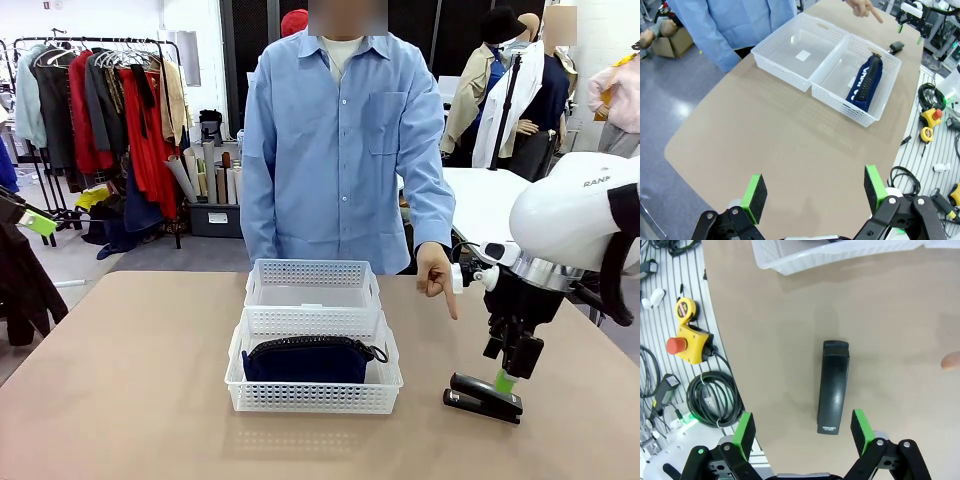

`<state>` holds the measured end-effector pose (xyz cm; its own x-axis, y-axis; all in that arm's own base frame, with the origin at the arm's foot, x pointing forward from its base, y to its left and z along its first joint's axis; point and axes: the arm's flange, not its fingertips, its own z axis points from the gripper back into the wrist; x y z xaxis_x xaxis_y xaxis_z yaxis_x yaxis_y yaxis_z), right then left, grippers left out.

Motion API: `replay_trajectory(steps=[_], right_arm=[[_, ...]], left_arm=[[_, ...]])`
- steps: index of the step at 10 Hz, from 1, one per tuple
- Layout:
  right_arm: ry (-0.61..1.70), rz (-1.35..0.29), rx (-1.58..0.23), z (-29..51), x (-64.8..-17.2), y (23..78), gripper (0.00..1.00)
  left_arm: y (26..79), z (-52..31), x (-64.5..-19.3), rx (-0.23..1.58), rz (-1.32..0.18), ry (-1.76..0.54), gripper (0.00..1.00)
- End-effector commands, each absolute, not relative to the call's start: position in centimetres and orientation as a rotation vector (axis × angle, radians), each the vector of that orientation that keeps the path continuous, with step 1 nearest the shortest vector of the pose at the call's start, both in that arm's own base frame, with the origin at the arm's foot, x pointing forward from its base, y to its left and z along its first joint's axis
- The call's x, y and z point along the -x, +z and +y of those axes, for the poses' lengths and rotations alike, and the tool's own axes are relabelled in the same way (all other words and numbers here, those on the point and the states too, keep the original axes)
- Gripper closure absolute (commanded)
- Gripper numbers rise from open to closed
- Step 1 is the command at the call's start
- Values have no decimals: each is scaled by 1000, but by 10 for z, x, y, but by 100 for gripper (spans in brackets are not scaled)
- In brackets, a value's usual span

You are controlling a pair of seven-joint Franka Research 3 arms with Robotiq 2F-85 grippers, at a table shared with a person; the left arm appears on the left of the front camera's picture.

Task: Distribute items into two baskets.
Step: Pick up the Stapler that the person points to.

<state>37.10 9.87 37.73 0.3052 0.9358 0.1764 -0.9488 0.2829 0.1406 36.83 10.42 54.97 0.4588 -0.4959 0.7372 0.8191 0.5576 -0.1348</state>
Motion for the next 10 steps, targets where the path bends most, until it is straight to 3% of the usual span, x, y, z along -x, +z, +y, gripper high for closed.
replay_trajectory(steps=[1,10], right_arm=[[1276,-102,-202,92,-320,333,0],[1285,-49,-102,101,-316,290,0]], left_arm=[[550,104,-368,535,-720,-863,0],[550,104,-368,535,-720,-863,0]])
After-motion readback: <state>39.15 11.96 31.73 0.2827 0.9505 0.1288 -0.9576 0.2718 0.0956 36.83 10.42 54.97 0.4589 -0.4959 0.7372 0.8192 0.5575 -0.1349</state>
